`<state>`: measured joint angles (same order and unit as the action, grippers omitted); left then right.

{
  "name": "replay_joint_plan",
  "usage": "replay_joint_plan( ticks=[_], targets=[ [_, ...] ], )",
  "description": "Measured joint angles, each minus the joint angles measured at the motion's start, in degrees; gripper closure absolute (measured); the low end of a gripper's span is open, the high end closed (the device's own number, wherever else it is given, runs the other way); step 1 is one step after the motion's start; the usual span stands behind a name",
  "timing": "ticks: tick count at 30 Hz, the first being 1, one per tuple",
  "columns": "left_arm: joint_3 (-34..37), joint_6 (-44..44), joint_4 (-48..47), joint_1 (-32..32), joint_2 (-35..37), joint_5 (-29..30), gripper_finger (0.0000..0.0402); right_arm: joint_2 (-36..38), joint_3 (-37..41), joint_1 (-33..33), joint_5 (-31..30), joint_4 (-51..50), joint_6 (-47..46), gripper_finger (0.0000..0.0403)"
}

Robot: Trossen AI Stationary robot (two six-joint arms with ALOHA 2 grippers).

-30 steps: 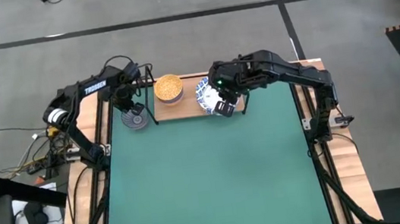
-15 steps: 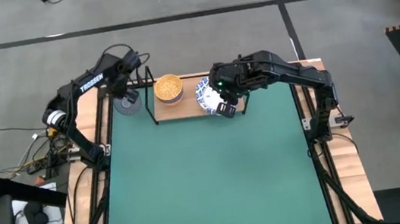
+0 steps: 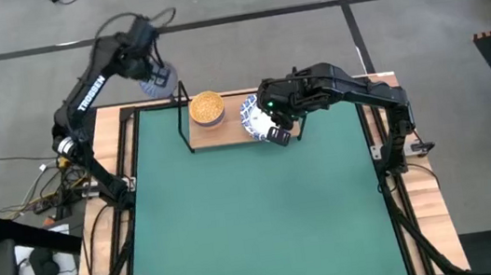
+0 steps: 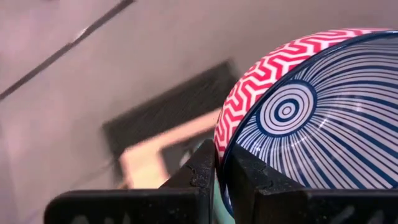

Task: Place and stack bowls onto a shelf
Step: Stack the blue striped bowl on top of the yellow bowl on the shelf

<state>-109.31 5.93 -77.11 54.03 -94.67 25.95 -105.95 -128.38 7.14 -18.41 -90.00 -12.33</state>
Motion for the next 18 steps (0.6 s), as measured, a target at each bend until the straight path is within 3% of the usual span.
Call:
replay_joint_plan(
  ticks=[4,8,18],
  targets=[
    [-3.62,-3.34,5.90,-2.98,0.01,-10.48,0.0390,0.01,0.00,0.00,-0.03,-0.02,-0.05,0.0337],
    [-1.37,-4.99,11.87,-6.95,-0.02,-19.46,0.0397,0.00,0.00,0.00,-0.15,-0.03,-0.08,0.0337],
    [11.12,-2.32,18.32,-12.36,-0.15,-20.56,0.0398,2.31,0.02,0.04,-0.17,0.08,-1.13,0.0337]
  ],
)
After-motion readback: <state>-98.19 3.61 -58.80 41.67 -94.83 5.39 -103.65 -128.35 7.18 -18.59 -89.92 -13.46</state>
